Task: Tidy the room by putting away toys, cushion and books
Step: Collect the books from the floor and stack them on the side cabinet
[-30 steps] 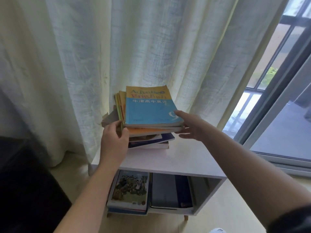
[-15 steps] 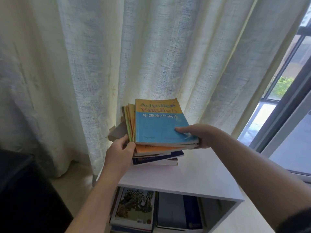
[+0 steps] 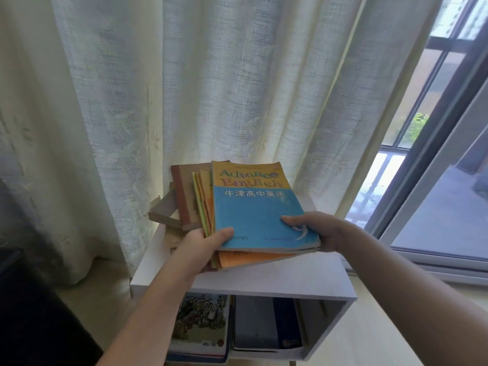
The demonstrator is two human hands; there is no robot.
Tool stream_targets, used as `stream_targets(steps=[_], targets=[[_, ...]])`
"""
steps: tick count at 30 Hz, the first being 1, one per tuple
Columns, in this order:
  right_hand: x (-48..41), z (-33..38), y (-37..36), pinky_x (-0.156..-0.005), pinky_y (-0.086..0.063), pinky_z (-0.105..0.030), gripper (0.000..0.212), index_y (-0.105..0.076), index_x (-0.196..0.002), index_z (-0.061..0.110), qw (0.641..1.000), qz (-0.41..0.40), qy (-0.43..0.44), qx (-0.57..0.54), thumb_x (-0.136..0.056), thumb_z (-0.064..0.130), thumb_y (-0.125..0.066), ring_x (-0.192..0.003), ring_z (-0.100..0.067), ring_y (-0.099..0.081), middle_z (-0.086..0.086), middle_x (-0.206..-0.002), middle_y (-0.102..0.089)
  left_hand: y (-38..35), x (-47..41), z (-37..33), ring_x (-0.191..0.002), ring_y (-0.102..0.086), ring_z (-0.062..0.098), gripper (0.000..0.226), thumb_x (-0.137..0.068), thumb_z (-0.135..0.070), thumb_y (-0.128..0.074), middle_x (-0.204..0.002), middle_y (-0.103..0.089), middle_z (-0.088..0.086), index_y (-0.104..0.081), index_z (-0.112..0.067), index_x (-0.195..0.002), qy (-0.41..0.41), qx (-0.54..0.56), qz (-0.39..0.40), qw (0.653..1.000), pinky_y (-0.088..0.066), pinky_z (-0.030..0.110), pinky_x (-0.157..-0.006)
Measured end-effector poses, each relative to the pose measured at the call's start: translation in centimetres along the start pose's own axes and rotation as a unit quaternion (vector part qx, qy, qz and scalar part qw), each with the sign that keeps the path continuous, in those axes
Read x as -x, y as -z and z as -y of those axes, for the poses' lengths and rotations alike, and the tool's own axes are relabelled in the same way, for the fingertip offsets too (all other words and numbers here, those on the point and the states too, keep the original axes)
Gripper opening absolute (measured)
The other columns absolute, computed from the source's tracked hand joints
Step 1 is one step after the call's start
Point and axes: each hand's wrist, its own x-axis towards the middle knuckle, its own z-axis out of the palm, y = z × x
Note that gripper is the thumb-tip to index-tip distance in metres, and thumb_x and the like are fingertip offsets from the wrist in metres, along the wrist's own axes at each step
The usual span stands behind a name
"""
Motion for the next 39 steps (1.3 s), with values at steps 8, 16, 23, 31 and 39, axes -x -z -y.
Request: stream_targets(steps=[8,16,23,31,39], targets=[[3.5,-5.8,2.9,-0.08,-0.059,-0.04,0.058,-0.055,-0.122,0.008,0.985,-0.067,0.153,-0.041,-0.07,0.021,-0.076,-0.102,-0.031,-0.069,-0.012,-0.115,-0.069,-5.5,-0.2,1.9,-0.098,-0.065,0.009,0.028,-0.087,-0.017,-0.068,-0.108,-0.065,-0.008,-0.049,-0.029,-0.104,-0.091,-0.063,0.046,0.993,-0.056,0.021,-0.068],[3.6,-11.0,5.2,-0.073,-0.058,-0.029,0.042,-0.059,-0.115,0.01,0.944,-0.179,0.253,-0.113,-0.076,0.009,-0.074,-0.099,-0.025,-0.069,-0.003,-0.106,-0.074,-10.4,-1.5,3.0,-0.102,-0.056,0.0,0.035,-0.091,-0.009,-0.061,-0.107,-0.054,-0.02,-0.039,-0.033,-0.105,-0.147,-0.141,0.043,0.978,-0.052,0.015,-0.073],[3.7,-11.0,6.0,-0.074,-0.058,-0.029,0.044,-0.051,-0.123,0.011,0.944,-0.166,0.271,-0.088,-0.084,-0.003,-0.067,-0.099,-0.019,-0.069,-0.003,-0.11,-0.071,-11.4,-1.4,4.4,-0.102,-0.05,-0.01,0.049,-0.09,0.001,-0.057,-0.11,-0.048,-0.026,-0.033,-0.034,-0.114,-0.145,-0.15,0.066,0.976,-0.047,0.005,-0.07],[3.7,-11.1,6.3,-0.088,-0.056,-0.049,0.063,-0.054,-0.122,0.015,0.944,-0.166,0.277,-0.072,-0.068,0.028,-0.082,-0.106,-0.026,-0.067,-0.005,-0.116,-0.069,-11.8,-1.1,4.3,-0.107,-0.058,0.0,0.047,-0.088,-0.003,-0.062,-0.116,-0.055,-0.012,-0.037,-0.032,-0.113,-0.178,-0.033,0.062,0.982,-0.053,0.015,-0.075],[4.8,-9.4,5.7,-0.068,-0.057,-0.025,0.05,-0.061,-0.113,0.01,0.93,-0.167,0.308,-0.113,-0.067,0.024,-0.075,-0.091,-0.021,-0.072,-0.002,-0.101,-0.075,-13.5,-1.4,3.3,-0.097,-0.066,0.007,0.042,-0.083,-0.013,-0.068,-0.101,-0.068,-0.016,-0.045,-0.029,-0.114,-0.222,0.067,0.014,0.973,-0.055,0.023,-0.072]])
